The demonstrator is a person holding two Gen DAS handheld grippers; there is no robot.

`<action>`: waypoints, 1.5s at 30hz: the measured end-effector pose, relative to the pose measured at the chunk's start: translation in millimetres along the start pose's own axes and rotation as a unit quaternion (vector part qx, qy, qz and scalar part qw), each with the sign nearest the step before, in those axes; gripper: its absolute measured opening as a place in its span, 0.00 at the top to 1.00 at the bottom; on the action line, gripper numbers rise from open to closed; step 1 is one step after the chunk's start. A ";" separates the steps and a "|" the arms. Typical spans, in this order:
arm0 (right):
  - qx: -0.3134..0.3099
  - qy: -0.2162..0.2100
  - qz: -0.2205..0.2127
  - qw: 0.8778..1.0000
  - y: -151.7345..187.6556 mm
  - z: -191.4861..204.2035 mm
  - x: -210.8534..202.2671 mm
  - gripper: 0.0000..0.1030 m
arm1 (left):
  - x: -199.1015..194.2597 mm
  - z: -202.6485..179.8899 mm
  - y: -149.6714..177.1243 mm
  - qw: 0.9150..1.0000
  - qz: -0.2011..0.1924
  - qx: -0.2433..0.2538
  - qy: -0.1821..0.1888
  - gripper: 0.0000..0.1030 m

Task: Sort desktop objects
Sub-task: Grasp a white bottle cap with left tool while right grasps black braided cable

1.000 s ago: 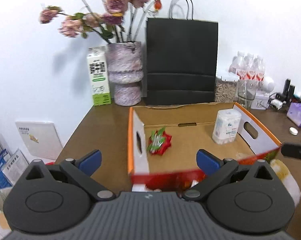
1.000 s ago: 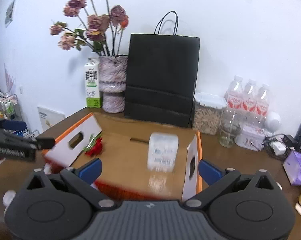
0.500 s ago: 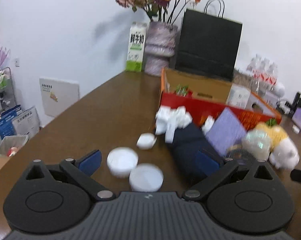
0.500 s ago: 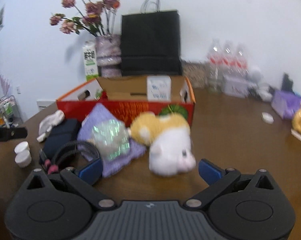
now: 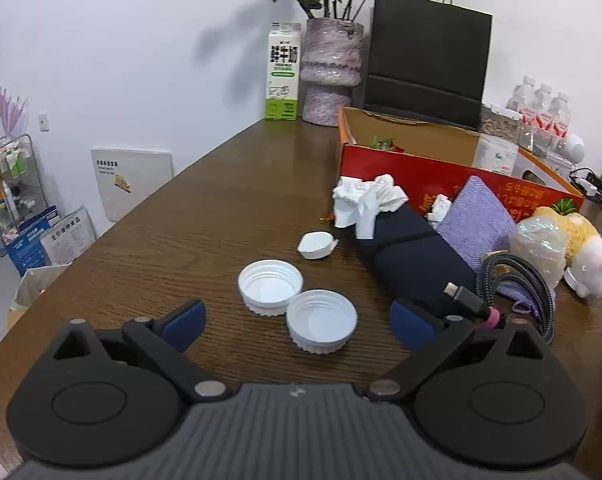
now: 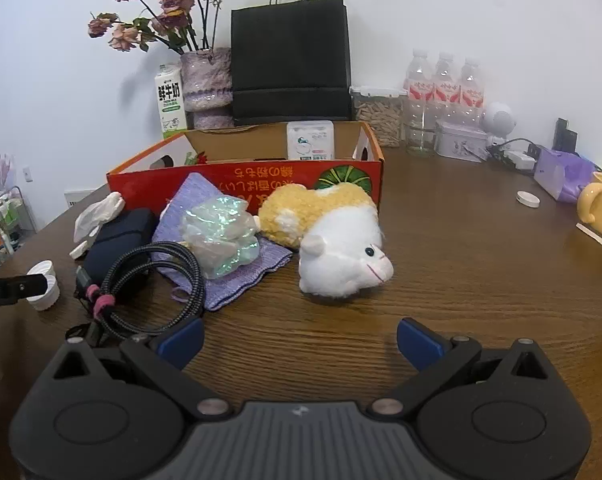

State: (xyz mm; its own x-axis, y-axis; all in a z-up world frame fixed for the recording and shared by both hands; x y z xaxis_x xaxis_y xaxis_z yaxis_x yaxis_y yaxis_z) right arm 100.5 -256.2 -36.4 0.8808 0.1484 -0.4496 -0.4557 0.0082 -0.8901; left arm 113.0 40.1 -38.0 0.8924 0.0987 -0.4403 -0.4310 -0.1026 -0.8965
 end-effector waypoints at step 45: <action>-0.085 -0.076 0.049 0.992 -6.8 114.1 58.9 0.00 | 17.1 -5.9 0.5 0.997 0.000 0.051 0.062 0.60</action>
State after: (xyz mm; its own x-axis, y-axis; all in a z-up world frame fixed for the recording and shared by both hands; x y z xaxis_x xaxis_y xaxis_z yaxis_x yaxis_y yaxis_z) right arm 140.9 -134.7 -48.3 0.7981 0.2875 -0.5295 -0.4983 -0.1789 -0.8483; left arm 128.8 35.9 -45.7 0.8993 -0.0242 -0.4366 -0.4368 -0.0007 -0.8996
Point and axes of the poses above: each gripper's, at about its wrist camera, not at the fingertips, and x roughly the way its jaws point, z to its left, y to its underside, the point moved 4 cm from there along x, roughly the way its jaws point, and after that the axes turned 9 degrees about -z, right-handed, at the moved point
